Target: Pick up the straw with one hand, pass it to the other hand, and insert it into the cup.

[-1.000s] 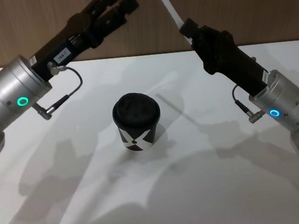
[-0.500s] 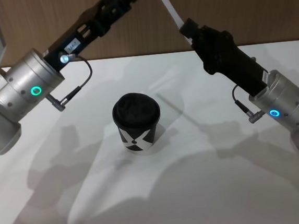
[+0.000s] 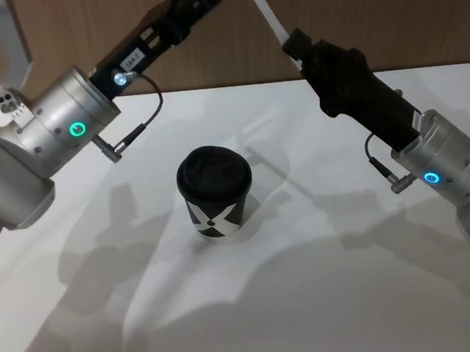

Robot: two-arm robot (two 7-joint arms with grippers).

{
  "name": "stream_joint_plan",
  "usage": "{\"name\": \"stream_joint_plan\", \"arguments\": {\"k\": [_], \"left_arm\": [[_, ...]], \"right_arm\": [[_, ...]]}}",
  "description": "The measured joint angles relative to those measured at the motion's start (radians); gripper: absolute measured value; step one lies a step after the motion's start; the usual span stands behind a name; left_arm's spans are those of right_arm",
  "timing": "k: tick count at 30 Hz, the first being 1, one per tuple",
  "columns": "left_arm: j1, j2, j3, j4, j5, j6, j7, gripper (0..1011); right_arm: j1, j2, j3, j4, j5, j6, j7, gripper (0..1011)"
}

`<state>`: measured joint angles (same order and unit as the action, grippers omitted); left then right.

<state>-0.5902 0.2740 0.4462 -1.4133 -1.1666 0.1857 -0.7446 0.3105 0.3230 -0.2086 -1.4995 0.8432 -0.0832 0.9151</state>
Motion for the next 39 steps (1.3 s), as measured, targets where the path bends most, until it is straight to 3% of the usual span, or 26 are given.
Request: {"name": "stream_joint_plan", "arguments": {"k": [32,39], "left_arm": [[-0.092,-0.054,0.066,0.096,0.011,-0.042,-0.023,1003],[-0.100,-0.059,0.075,0.104,0.014,-0.056,-0.024,862]], "right_arm": [[0.000,0.000,0.000,0.000,0.000,0.000,0.000,7],[0.000,0.000,0.000,0.000,0.000,0.000,0.000,6]]}}
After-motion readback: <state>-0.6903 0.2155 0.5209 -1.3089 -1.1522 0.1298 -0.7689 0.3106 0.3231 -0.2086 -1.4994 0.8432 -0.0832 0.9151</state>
